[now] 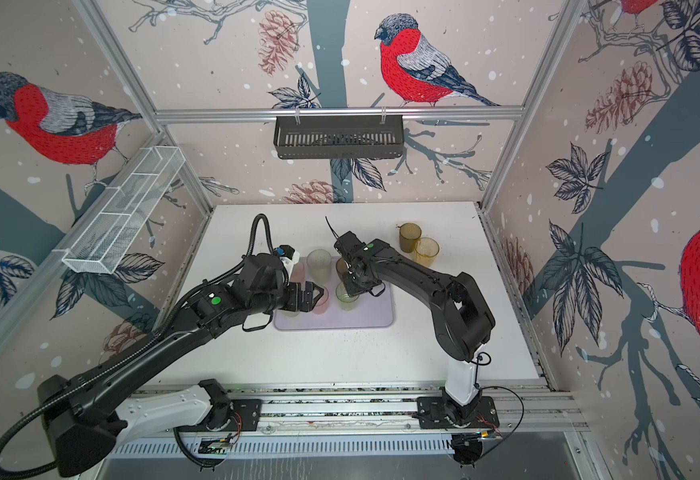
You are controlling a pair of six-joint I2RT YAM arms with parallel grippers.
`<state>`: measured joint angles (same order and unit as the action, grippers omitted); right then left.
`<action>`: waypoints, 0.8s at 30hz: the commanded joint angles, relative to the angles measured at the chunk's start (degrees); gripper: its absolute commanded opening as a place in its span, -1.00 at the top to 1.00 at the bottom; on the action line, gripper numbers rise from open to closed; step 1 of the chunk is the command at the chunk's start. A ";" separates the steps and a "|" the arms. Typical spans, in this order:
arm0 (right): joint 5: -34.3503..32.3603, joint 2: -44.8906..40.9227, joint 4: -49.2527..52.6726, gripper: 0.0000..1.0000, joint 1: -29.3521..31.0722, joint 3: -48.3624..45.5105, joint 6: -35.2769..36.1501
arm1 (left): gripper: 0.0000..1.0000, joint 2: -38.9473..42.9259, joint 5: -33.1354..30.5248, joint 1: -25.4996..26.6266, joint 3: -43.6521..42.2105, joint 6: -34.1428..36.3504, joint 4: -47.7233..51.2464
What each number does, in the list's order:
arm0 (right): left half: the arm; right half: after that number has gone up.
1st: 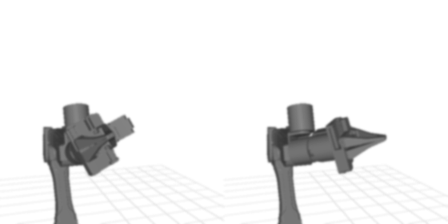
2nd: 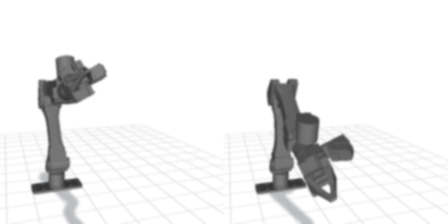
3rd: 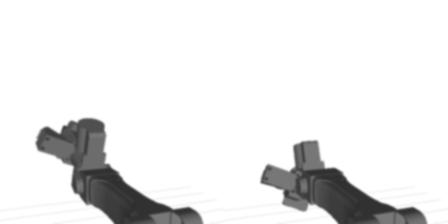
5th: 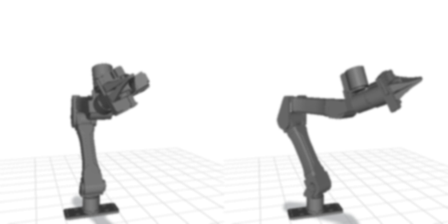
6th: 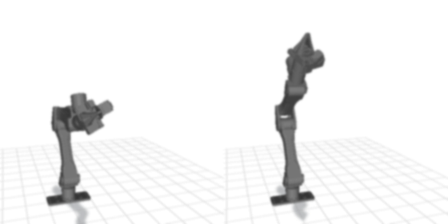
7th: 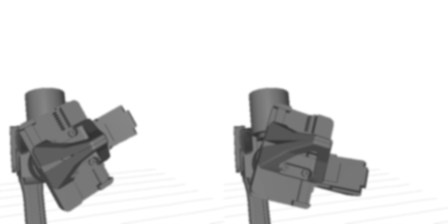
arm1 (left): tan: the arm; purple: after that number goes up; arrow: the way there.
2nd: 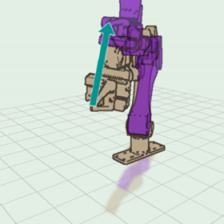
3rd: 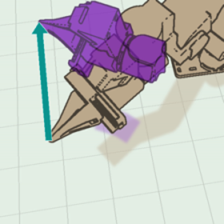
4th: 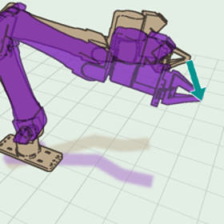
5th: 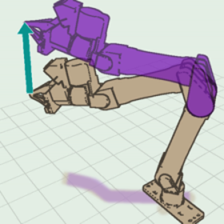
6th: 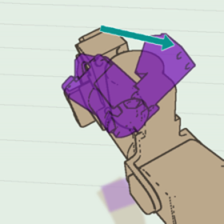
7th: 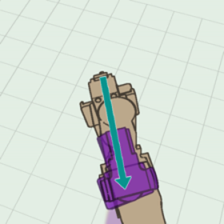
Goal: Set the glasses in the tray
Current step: 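Lower the light green cup onto the tray beside the pink cup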
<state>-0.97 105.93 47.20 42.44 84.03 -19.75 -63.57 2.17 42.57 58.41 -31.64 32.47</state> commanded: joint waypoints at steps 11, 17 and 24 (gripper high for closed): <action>0.62 0.78 -2.19 0.89 0.71 -0.71 -1.02 | -0.96 0.49 -0.86 -0.05 -0.93 -1.31 -0.73; 0.45 1.27 -2.16 0.89 0.88 -0.71 -1.21 | -0.96 0.59 -0.95 -0.03 -0.93 -1.38 -0.79; 0.18 1.31 -2.26 0.88 0.98 -0.97 -1.27 | -0.96 0.81 -0.94 -0.03 -0.93 -1.41 -0.96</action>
<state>-0.40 107.09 45.80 43.27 83.11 -20.78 -63.09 1.50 42.57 57.43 -32.58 32.38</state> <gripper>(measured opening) 0.070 0.979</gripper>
